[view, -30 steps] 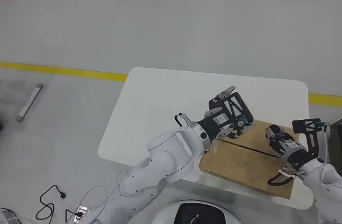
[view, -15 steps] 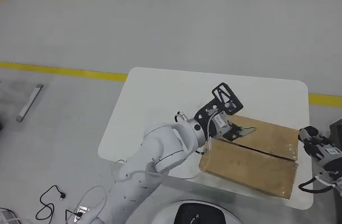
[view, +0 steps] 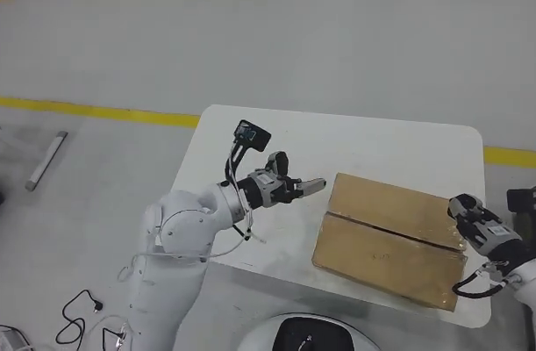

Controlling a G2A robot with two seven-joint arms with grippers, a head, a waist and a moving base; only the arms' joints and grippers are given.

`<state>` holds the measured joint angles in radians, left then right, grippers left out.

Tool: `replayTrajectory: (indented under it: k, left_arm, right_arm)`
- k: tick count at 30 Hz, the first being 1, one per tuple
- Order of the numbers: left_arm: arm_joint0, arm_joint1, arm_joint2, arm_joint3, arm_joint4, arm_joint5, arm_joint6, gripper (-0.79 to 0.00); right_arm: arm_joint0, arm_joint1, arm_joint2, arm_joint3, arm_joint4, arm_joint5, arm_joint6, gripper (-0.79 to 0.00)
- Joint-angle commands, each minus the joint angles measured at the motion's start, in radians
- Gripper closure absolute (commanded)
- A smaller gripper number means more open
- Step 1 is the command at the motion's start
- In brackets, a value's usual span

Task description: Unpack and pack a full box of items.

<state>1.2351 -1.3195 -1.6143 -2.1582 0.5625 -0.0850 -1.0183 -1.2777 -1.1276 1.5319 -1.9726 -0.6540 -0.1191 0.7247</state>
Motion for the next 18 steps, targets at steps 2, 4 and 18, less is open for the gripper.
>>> replayTrajectory:
  k: [2,4,18]
  left_arm:
    - [0.028,0.007,-0.033,-0.013,-0.011,0.010,0.006,-0.785]
    - [0.050,0.011,-0.036,-0.023,0.004,0.009,0.014,-0.785]
    - [0.121,0.025,-0.031,0.164,-0.212,0.146,-0.038,-0.785]
  right_arm:
    - [0.004,0.001,-0.009,0.005,-0.002,-0.003,0.001,0.000]
    - [0.005,0.001,-0.014,0.006,-0.002,-0.004,0.001,0.000]
    - [0.007,0.006,-0.042,0.000,-0.017,-0.001,0.002,0.000]
